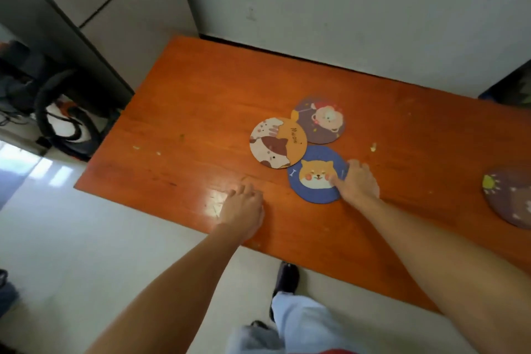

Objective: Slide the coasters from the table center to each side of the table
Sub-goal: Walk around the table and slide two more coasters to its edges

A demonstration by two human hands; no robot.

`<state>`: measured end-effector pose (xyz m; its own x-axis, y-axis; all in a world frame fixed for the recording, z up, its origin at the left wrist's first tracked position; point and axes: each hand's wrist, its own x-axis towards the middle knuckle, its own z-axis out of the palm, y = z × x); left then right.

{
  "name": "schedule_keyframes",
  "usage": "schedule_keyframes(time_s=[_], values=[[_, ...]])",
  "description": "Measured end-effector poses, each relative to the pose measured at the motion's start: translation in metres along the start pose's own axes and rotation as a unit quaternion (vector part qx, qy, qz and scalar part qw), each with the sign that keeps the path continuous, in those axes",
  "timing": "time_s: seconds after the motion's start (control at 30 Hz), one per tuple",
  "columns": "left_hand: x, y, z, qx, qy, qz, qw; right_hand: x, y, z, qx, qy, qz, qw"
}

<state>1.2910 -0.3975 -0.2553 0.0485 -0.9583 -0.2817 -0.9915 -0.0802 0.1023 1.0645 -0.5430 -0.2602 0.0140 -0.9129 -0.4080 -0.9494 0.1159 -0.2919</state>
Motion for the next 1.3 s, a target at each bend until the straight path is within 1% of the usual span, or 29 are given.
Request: schedule_keyframes(time_s=[0.13,0.23,0.3,0.37,0.43,0.53,0.6,0.7,0.87,0.97,1.1,1.17,1.3], values=[[0.023,-0.002,0.025,0.008,0.02,0.024,0.999,0.015,-0.011,0.016,0.051,0.003,0.131,0.99],[0.027,-0.003,0.051,0.016,0.008,0.034,0.999,0.021,-0.009,0.024,0.128,0.014,0.21,0.969],[0.028,-0.009,0.067,0.011,0.008,0.039,0.999,0.021,-0.006,0.031,0.191,0.037,0.231,0.953],[0.029,-0.017,0.079,0.003,0.016,0.052,0.999,0.016,-0.002,0.04,0.26,0.079,0.234,0.934],[0.032,-0.022,0.085,-0.005,0.025,0.063,0.998,0.008,0.002,0.051,0.297,0.112,0.22,0.922],[0.035,-0.02,0.087,-0.017,0.022,0.063,0.998,-0.009,0.006,0.058,0.326,0.118,0.214,0.913],[0.034,-0.02,0.086,-0.023,0.015,0.064,0.998,-0.026,0.015,0.063,0.328,0.106,0.217,0.913],[0.032,-0.021,0.086,-0.026,0.019,0.067,0.997,-0.06,0.033,0.072,0.287,0.081,0.191,0.935],[0.031,-0.021,0.086,-0.025,0.038,0.072,0.996,-0.101,0.048,0.083,0.267,0.08,0.161,0.947],[0.031,-0.021,0.086,-0.015,0.043,0.078,0.996,-0.112,0.045,0.088,0.248,0.098,0.142,0.953],[0.029,-0.02,0.085,-0.006,0.037,0.079,0.996,-0.119,0.04,0.093,0.156,0.129,0.127,0.971],[0.029,-0.02,0.084,-0.001,0.036,0.076,0.996,-0.118,0.04,0.091,0.131,0.132,0.126,0.974],[0.03,-0.02,0.083,-0.005,0.038,0.072,0.997,-0.115,0.043,0.085,0.126,0.115,0.112,0.979]])
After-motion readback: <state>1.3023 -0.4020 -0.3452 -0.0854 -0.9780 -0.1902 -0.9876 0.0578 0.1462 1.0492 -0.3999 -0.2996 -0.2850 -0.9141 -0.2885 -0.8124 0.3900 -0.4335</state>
